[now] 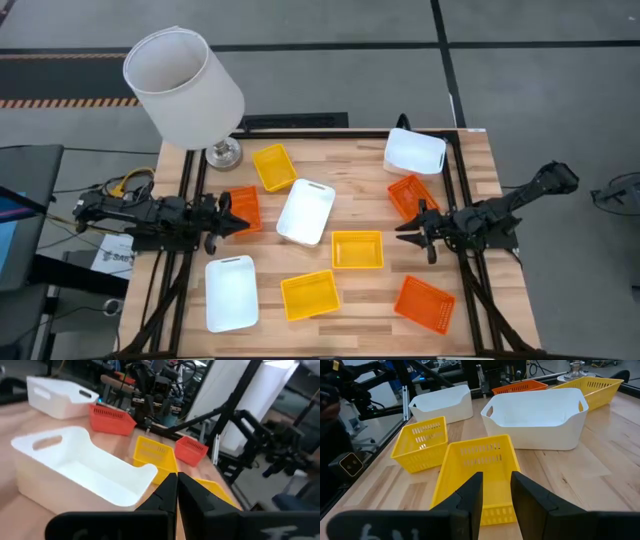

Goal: Stack baskets by color
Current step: Stack the bottom white bin on top of the middle white bin

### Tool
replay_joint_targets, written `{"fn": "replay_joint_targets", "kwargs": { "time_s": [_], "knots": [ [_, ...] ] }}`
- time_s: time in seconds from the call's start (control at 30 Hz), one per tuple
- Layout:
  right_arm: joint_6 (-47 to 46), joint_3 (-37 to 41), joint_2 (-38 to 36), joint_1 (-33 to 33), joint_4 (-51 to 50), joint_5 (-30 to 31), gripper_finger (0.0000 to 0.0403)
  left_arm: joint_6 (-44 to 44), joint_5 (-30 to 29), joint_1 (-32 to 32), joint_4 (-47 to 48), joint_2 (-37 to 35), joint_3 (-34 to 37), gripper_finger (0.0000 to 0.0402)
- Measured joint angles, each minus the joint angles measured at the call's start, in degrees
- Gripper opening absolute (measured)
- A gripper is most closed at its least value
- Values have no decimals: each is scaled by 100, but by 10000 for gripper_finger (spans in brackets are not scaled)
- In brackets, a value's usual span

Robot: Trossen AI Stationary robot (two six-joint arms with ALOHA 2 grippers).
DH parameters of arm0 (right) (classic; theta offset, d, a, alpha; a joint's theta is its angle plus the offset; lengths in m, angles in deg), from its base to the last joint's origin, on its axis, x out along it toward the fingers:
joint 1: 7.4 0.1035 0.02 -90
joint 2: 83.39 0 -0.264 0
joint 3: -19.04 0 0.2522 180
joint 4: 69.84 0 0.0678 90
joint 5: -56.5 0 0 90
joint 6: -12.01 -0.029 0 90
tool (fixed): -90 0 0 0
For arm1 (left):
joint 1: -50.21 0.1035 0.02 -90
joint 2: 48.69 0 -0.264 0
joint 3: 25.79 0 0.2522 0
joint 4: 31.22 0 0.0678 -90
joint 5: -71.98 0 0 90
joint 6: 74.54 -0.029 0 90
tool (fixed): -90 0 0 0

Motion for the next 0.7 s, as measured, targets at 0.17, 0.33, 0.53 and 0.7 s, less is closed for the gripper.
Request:
{"fn": "replay_joint_targets", "kwargs": {
  "time_s": [0.17, 0.33, 0.53, 0.7],
  "knots": [
    [0, -1, 0, 2, 0, 0, 124, 524, -68, 0, -18, 2, 2, 0],
    [0, -1, 0, 0, 0, 0, 124, 1025, -220, 0, -166, -1, 9, 0],
    [0, 0, 0, 0, 0, -1, 124, 2153, -391, 0, -436, 2, 9, 0],
    [0, -1, 0, 0, 0, 0, 124, 2817, -836, 0, -1644, 2, 5, 26]
  ]
}}
